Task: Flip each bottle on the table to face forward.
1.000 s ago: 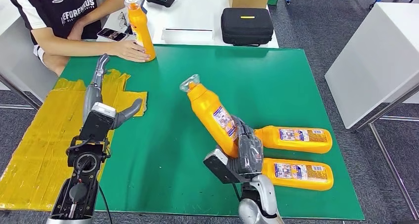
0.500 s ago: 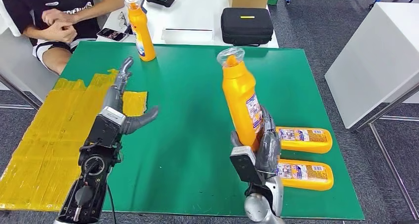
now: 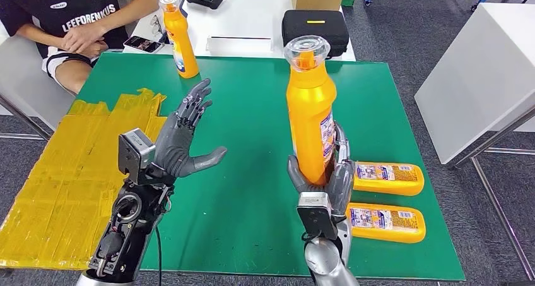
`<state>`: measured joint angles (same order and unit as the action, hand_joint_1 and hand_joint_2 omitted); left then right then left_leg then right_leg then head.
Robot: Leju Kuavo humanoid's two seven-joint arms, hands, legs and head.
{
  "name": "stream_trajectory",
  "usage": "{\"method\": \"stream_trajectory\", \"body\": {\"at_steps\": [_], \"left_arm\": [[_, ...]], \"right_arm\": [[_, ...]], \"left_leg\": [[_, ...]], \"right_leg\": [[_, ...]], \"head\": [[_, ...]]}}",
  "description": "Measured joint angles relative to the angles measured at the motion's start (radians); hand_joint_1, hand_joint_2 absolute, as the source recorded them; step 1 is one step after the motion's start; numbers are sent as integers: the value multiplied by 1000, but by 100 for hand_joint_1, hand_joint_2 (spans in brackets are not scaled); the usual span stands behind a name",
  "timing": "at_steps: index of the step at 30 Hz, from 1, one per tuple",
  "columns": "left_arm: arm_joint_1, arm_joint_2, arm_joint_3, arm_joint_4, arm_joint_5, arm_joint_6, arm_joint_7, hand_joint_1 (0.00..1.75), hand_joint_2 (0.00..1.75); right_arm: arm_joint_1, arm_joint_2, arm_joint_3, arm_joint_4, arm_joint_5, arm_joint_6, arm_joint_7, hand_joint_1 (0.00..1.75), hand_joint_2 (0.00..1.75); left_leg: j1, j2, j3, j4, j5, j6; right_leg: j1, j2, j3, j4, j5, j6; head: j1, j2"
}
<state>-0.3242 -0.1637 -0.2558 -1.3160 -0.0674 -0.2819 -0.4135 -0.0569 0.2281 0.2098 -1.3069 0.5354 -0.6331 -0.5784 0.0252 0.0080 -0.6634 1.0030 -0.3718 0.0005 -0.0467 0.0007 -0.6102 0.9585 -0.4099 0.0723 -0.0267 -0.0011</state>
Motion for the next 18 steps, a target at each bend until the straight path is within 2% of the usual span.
{"method": "stream_trajectory", "body": {"at_steps": [11,18], "left_arm": [[-61,0,-16,67,261,-123,76,0,175],[-85,0,-19,102,323,-154,90,0,175]], "right_arm": [[-56,0,108,71,-6,2,10,175,175],[-69,0,140,109,21,3,18,175,175]], "left_leg": [[0,0,0,0,0,0],[0,0,0,0,0,0]], "right_leg": [[0,0,0,0,0,0],[0,0,0,0,0,0]], "head": [[0,0],[0,0]]}}
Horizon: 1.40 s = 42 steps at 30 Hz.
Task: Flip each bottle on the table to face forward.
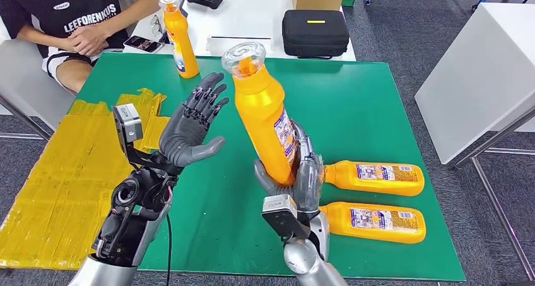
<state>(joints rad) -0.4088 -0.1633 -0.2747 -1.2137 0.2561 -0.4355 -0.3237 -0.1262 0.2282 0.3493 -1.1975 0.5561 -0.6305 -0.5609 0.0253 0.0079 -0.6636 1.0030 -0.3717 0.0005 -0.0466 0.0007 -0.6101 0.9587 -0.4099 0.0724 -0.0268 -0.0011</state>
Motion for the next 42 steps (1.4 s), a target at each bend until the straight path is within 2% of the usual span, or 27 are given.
{"method": "stream_trajectory", "body": {"at_steps": [30,42], "left_arm": [[-34,-2,-7,74,70,-46,-7,0,175],[-45,-3,-6,99,79,-55,-7,0,175]], "right_arm": [[-80,20,44,181,92,27,33,175,175],[-122,38,86,267,200,23,77,175,175]], "left_leg": [[0,0,0,0,0,0],[0,0,0,0,0,0]], "right_leg": [[0,0,0,0,0,0],[0,0,0,0,0,0]], "head": [[0,0],[0,0]]}}
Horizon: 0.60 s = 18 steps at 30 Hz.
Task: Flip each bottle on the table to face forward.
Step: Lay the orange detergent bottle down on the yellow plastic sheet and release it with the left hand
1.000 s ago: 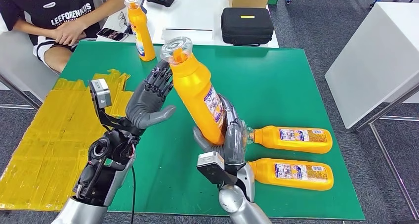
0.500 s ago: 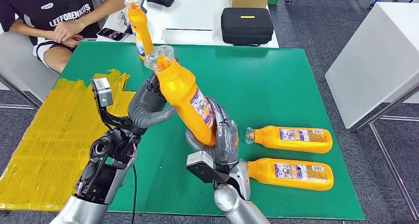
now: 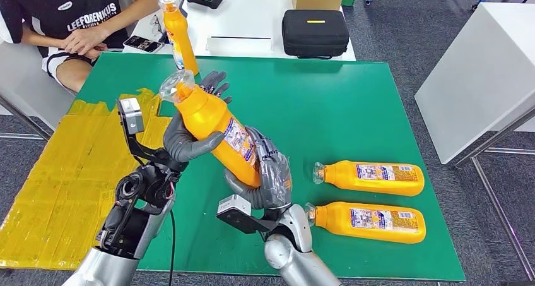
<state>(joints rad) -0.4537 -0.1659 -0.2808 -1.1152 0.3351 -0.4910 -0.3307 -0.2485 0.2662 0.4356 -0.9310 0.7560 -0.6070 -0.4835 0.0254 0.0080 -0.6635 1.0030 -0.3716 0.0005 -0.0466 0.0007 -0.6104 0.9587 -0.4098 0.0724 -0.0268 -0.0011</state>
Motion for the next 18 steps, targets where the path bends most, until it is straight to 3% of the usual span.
{"method": "stream_trajectory", "body": {"at_steps": [7,11,13,18], "left_arm": [[-3,0,2,16,1,0,-2,6,175],[-3,0,4,23,2,4,-3,163,175],[-3,0,5,25,2,8,-3,175,175],[-2,0,7,26,4,23,-6,175,175]], "right_arm": [[-13,7,14,26,12,2,12,175,175],[-16,10,16,36,13,3,15,175,175],[-17,11,16,40,13,4,16,175,175],[-19,13,19,46,12,8,20,175,175]], "left_leg": [[0,0,0,0,0,0],[0,0,0,0,0,0],[0,0,0,0,0,0],[0,0,0,0,0,0]], "right_leg": [[0,0,0,0,0,0],[0,0,0,0,0,0],[0,0,0,0,0,0],[0,0,0,0,0,0]], "head": [[0,0],[0,0],[0,0],[0,0]]}}
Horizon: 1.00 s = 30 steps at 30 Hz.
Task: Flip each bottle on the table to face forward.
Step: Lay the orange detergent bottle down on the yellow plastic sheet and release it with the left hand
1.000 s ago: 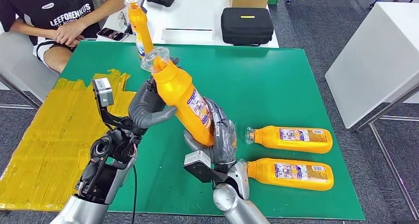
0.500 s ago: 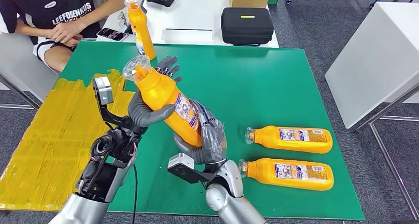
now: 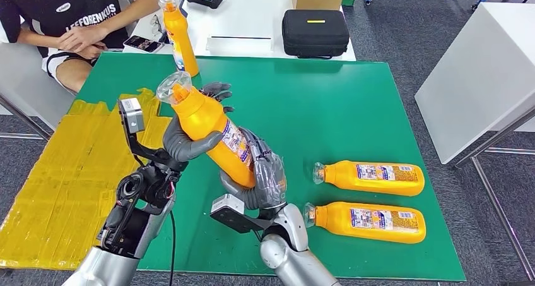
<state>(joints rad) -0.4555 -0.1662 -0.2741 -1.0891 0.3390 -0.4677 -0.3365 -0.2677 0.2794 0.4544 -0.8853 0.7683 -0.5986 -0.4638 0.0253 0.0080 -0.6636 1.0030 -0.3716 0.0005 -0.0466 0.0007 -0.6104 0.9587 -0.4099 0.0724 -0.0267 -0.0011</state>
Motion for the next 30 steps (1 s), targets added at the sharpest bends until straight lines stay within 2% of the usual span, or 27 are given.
{"method": "stream_trajectory", "body": {"at_steps": [17,18,21,22,26,30], "left_arm": [[7,-2,10,3,27,13,-12,175,175],[7,-3,11,5,28,13,-13,175,175],[6,-5,14,12,25,17,-20,175,175],[5,-5,15,14,20,21,-25,175,175],[-2,-4,18,17,-47,81,-58,175,175],[-4,-1,31,9,-142,156,-96,175,175]], "right_arm": [[0,1,11,5,-10,-9,-1,175,175],[0,1,10,6,-12,-11,-4,167,175],[1,1,10,6,-28,-11,-16,39,175],[2,1,10,5,-37,-11,-24,3,175],[24,-2,11,-33,-106,13,-82,0,175],[60,-18,12,-147,-213,83,-114,0,175]], "left_leg": [[0,0,0,0,0,0],[0,0,0,0,0,0],[0,0,0,0,0,0],[0,0,0,0,0,0],[0,0,0,0,0,0],[0,0,0,0,0,0]], "right_leg": [[0,0,0,0,0,0],[0,0,0,0,0,0],[0,0,0,0,0,0],[0,0,0,0,0,0],[0,0,0,0,0,0],[0,0,0,0,0,0]], "head": [[0,0],[0,0],[0,0],[0,0],[0,0],[0,0]]}}
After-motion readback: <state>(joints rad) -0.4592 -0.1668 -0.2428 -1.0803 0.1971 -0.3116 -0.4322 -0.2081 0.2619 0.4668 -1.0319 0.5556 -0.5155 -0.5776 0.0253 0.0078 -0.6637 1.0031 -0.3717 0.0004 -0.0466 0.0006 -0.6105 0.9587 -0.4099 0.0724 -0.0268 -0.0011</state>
